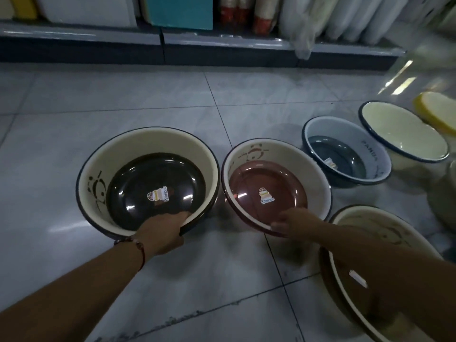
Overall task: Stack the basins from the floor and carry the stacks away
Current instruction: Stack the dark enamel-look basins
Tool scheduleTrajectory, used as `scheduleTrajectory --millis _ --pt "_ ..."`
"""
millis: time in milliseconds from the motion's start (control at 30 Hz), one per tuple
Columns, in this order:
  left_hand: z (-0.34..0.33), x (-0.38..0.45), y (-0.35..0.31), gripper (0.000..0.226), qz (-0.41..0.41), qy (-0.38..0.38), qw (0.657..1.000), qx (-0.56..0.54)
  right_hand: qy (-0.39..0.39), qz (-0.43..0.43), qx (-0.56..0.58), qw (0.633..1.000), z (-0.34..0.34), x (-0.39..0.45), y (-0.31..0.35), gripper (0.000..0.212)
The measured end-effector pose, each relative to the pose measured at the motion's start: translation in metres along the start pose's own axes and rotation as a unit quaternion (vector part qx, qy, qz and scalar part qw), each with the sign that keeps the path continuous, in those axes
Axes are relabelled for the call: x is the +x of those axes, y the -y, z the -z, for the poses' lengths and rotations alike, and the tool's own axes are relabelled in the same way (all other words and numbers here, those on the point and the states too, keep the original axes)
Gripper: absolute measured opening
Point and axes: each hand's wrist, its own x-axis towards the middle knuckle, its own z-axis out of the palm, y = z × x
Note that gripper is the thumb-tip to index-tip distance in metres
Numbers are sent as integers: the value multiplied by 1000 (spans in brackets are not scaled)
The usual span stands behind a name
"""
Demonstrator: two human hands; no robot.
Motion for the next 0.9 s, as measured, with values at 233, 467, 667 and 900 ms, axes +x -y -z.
scheduleTrajectory --millis 233,467,667,900 --pt "-5 -7 -6 87 6 -79 991 111 -141 -277 396 864 21 0 -12 66" --pt "0 -10 -15 96 18 -89 985 149 -58 -310 595 740 23 -23 3 9" --pt "1 -11 -16 95 15 -77 983 163 -21 -337 697 632 13 -26 6 30" --pt "2 -12 -15 90 19 -62 987 145 -61 -315 757 569 48 -37 8 6"
